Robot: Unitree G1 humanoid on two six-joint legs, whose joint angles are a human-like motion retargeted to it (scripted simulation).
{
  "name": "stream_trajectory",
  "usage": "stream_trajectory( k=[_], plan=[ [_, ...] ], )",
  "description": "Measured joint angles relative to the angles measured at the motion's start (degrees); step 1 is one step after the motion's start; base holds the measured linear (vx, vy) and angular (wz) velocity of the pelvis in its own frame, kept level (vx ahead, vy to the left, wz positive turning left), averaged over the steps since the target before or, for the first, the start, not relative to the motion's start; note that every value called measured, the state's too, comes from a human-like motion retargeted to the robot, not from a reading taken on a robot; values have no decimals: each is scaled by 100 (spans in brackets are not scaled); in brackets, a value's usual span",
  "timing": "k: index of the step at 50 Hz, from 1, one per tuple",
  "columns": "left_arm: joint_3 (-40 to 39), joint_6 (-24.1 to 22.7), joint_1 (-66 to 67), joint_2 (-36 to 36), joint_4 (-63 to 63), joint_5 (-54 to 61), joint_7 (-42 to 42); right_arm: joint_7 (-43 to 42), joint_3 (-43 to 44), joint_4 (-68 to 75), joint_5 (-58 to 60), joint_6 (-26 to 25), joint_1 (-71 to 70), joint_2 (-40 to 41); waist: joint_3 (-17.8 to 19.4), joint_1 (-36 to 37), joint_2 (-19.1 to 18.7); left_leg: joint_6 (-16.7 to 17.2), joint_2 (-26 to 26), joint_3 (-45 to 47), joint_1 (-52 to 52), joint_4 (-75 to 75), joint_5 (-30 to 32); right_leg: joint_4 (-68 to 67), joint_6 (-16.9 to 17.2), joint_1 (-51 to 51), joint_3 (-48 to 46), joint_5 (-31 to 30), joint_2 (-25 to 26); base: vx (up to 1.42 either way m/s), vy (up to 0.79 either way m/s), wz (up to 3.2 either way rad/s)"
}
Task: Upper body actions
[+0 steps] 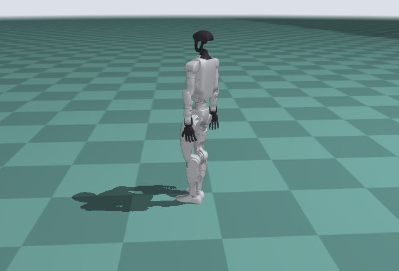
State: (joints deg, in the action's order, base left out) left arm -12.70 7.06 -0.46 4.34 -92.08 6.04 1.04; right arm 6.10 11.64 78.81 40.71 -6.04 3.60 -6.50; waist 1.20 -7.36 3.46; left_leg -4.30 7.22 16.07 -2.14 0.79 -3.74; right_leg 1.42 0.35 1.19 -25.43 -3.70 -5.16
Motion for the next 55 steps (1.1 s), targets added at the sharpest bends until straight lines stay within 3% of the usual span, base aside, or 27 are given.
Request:
stream_trajectory(
  k=[7, 15, 22, 25, 28, 30, 34, 42, 45, 47, 50, 53, 55],
  plan=[
    [30, -47, -119, 177, -145, -13, 139, 46, -388, -531, -59, 248, -336, 84, 480, -276, 103, -72, -204, 975, -118, 177, -100, -468, -98, -674, 528, -240, 19, -25, -1, -141],
    [223, -26, -26, 238, -285, -351, 145, 75, -753, -649, 117, 413, -290, 41, 432, -399, -84, 93, -654, 2692, -153, 251, -341, -478, 2, -398, -2506, 330, -445, -7, -7, -196],
    [137, -101, -93, 122, -93, -173, 167, -161, -383, 150, -62, 166, -198, -144, 168, -324, -285, 337, -790, 3961, -254, 269, -580, -623, -138, 140, -4198, 328, -392, 8, -9, -175],
    [108, -87, -244, 100, -44, -105, 77, -225, -127, 616, -393, 9, -141, -257, 31, -185, -339, 431, -810, 4257, -246, 226, -652, -632, -243, 314, -4486, 370, -283, 16, -11, -142],
    [121, -132, -334, 60, 65, -13, 4, -337, 95, 958, -708, -111, -3, -360, -101, -138, -252, 514, -688, 4423, -274, 143, -709, -430, 97, 338, -4120, 614, -257, 23, -13, -91],
    [195, -136, -375, 52, 157, 44, -34, -406, 225, 1154, -872, -168, 72, -396, -133, -70, -174, 581, -611, 4534, -364, 111, -703, -177, -86, 261, -3940, 639, -90, 28, -12, -76],
    [278, -228, -436, -70, 303, 149, -192, -398, 441, 1128, -819, -211, 111, -372, -90, -114, -325, 689, -825, 4594, -418, -19, -620, -192, -64, 221, -3780, 563, -148, 17, -17, -40],
    [246, -216, -170, -45, 258, 15, -188, -158, 106, 522, -295, -124, -63, -212, -202, -430, -407, 788, -1002, 4798, -773, -227, -146, 53, -306, 95, -2958, 491, 46, 22, -20, -89],
    [217, -207, -72, -7, 137, 29, -236, -9, -33, 290, -306, -42, -144, -87, -256, -412, -241, 595, -1111, 4861, -884, -546, 315, 102, -392, 10, -2562, 428, -56, 22, -23, -108],
    [193, -178, -8, 9, 103, 29, -209, 71, -121, 167, -284, -3, -196, -19, -304, -363, 23, 150, -1170, 4805, -869, -992, 655, 101, -416, -46, -2252, 364, -335, 22, -22, -114],
    [209, -144, -36, 19, 5, 86, -219, 181, -227, 51, -228, 43, -312, 25, -290, -235, 458, -702, -1336, 4206, -594, -2075, 854, 65, -431, -102, -1768, 266, -821, 18, -16, -116],
    [181, -83, -238, -53, -87, 123, -207, 200, -285, 72, -177, 47, -510, -31, -109, -61, 454, -606, -1803, 2805, 194, -3547, 556, 67, -519, -124, -1385, 203, -788, 10, -6, -117],
    [176, -114, -322, -174, -17, 139, -227, 167, -289, 143, -154, 21, -635, -109, 11, 202, 346, -352, -1637, 1674, 786, -4023, 462, 44, -594, -214, -990, 146, -669, 3, 6, -153]
  ],
)
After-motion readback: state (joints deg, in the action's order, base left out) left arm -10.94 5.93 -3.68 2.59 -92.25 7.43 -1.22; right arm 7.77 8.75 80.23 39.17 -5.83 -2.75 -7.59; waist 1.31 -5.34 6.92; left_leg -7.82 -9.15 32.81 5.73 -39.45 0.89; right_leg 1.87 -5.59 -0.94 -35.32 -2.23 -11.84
